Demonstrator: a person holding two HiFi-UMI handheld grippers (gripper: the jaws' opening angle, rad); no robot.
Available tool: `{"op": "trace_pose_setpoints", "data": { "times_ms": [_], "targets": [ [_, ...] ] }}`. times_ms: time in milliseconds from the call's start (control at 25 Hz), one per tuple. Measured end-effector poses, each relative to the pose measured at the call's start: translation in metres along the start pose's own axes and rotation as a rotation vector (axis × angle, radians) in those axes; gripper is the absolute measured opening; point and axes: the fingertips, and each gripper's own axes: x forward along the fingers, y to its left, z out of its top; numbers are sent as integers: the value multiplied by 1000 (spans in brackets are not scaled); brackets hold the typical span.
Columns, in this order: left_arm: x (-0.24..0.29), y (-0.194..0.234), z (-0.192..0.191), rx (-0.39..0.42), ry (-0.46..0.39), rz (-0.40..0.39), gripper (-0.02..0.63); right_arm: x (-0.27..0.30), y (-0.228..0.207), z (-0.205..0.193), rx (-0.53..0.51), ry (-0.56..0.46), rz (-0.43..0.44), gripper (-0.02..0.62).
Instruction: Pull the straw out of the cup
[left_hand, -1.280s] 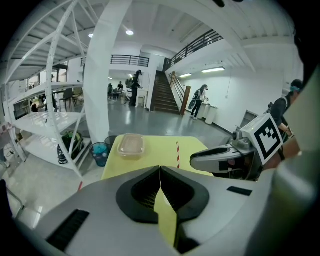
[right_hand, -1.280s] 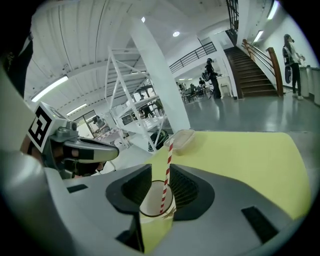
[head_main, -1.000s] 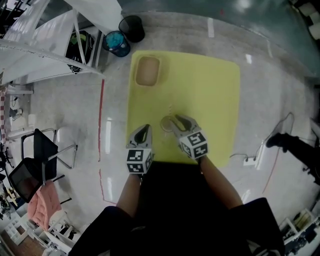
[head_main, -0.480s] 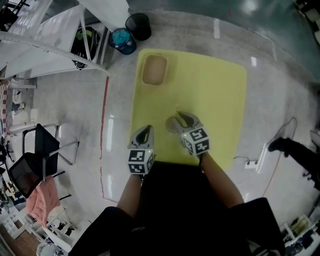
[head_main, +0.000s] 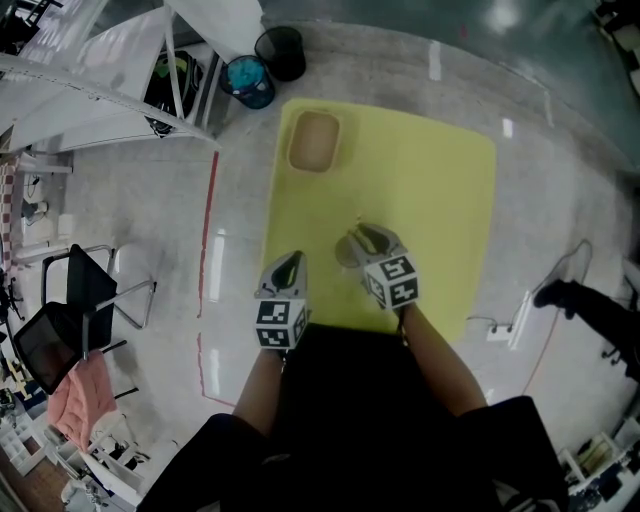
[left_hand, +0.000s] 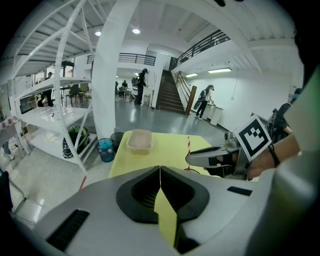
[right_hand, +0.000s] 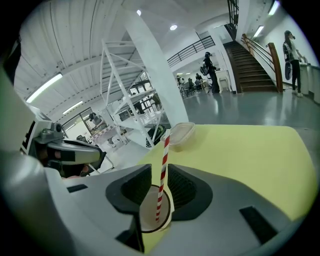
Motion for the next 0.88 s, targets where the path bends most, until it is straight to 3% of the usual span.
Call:
{"op": "trace_pose_setpoints", "data": {
  "times_ms": [480, 880],
  "targets": [
    [1, 5, 2, -4, -2, 6, 44, 5, 0, 1, 0, 4, 0, 109],
    [3, 2, 2, -4, 0, 4, 44, 7, -2, -3, -8, 14, 2, 66]
  ]
}}
